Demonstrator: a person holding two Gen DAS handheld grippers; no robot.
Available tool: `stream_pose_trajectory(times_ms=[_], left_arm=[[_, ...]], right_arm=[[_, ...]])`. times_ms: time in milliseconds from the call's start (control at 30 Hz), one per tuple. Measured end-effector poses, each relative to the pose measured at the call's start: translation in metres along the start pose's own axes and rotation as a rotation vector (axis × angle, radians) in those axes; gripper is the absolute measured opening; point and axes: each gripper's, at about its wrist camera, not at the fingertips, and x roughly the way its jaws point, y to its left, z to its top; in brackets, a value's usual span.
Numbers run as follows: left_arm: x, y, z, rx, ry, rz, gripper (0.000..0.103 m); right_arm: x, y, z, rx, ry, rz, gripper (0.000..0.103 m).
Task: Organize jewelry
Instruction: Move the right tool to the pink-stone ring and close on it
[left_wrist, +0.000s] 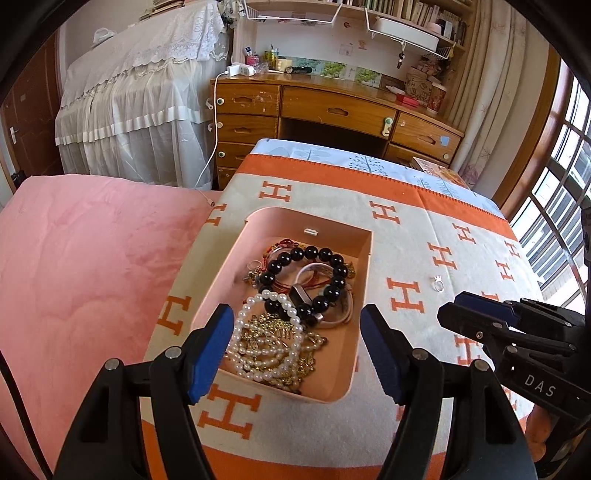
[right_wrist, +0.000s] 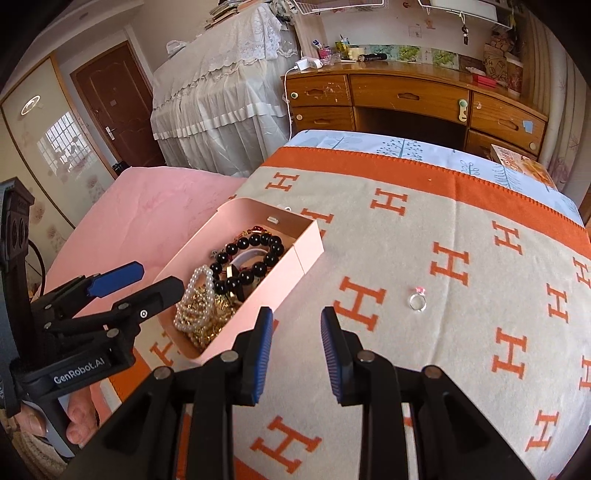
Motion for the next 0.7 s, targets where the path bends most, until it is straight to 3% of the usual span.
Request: stream_pose_trajectory(times_ms=[200, 300, 467, 700], left_arm=[[-0.02, -0.024, -0.002, 0.055, -0.035, -0.016, 0.081], [-0.028, -0.037, 0.003, 0.087, -0.049, -0.024, 0.083], [-0.034, -0.057, 0.016, 0.134, -0.062, -0.018, 0.093], [-0.016, -0.081, 0.044, 0.206, -0.037, -0.003, 0.097]], right_arm=[[-0.027, -0.009, -0.01, -0.003, 0.001, -0.028, 0.027], [-0.039, -0.016, -0.009, 0.004, -0.004, -0.043, 0.03], [-0.057, -0.033, -0.001, 0.02, -0.017, -0.076, 0.051], [-0.049, -0.065, 0.021, 0.062, 0.012, -0.14, 0.054]])
